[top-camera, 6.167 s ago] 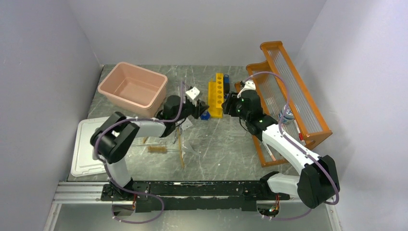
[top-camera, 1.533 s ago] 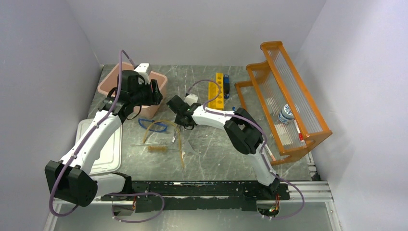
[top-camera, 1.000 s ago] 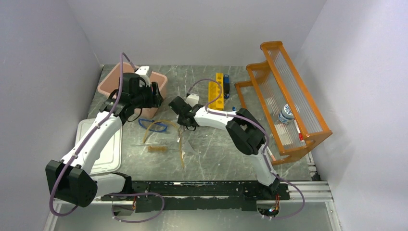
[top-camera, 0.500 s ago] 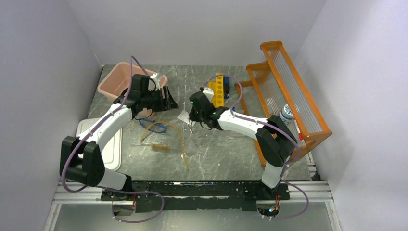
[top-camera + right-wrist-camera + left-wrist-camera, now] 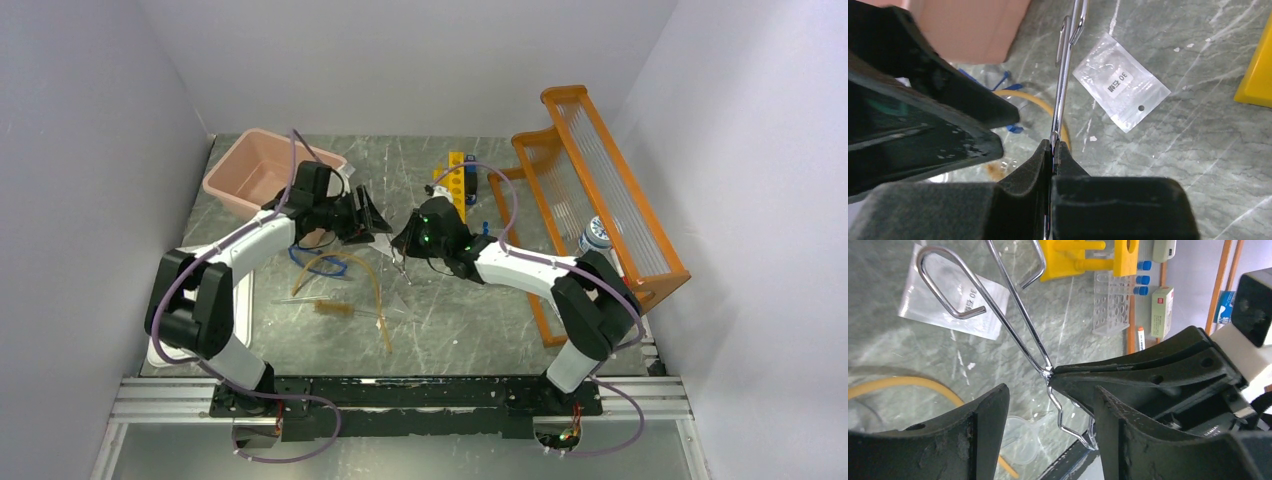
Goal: Organize the chemistry lab equipment
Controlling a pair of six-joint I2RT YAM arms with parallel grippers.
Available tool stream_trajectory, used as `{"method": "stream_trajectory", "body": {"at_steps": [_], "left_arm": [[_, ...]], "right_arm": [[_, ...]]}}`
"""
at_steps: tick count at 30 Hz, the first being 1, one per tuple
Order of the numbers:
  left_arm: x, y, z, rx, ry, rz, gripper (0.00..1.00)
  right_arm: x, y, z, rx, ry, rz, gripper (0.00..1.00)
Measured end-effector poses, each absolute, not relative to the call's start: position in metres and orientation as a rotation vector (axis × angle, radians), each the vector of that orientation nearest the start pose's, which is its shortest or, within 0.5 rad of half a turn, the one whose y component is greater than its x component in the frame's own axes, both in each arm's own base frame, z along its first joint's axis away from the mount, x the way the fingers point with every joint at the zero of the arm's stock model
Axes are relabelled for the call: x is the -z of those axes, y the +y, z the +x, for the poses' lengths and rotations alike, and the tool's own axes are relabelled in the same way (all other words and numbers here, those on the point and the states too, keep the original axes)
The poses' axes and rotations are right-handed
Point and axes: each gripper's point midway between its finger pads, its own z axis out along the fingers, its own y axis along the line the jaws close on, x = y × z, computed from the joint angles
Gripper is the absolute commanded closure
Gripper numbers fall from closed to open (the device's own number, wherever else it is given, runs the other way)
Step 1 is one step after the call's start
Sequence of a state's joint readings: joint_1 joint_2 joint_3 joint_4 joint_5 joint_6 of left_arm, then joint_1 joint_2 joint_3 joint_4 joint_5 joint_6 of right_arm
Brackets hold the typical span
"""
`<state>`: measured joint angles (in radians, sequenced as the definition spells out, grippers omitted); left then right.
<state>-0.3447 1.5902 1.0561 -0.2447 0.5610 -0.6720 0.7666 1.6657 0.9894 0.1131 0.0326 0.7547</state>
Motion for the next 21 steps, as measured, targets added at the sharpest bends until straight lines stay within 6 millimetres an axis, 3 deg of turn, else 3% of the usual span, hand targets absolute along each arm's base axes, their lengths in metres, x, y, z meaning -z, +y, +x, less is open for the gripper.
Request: {"method": "stream_trajectory", "body": {"at_steps": [4, 9, 14, 18, 21], "left_arm": [[-0.129, -0.253, 0.323, 1.166, 2.503, -0.171, 0.30], [-0.125, -0.255, 0.319, 1.196, 2.484, -0.307, 0.31], [-0.145, -0.255, 0.330, 1.216, 2.382, -0.365, 0.30], [-0.162, -0.255, 0.342, 1.225, 2.293, -0.392, 0.30], [-0.167, -0.254, 0.345, 1.232, 2.256, -0.420, 0.37]], "right_arm": [[-0.126, 0.344, 0.319, -0.936, 2.201, 0.010, 1.00], [-0.131, 0.342, 0.317, -0.995, 2.171, 0.008, 1.00], [-0.145, 0.347, 0.317, -1.053, 2.125, -0.032, 1.00], [-0.170, 0.359, 0.308, -1.148, 2.053, -0.106, 1.00], [-0.186, 0.363, 0.306, -1.192, 2.001, -0.126, 1.00]]}}
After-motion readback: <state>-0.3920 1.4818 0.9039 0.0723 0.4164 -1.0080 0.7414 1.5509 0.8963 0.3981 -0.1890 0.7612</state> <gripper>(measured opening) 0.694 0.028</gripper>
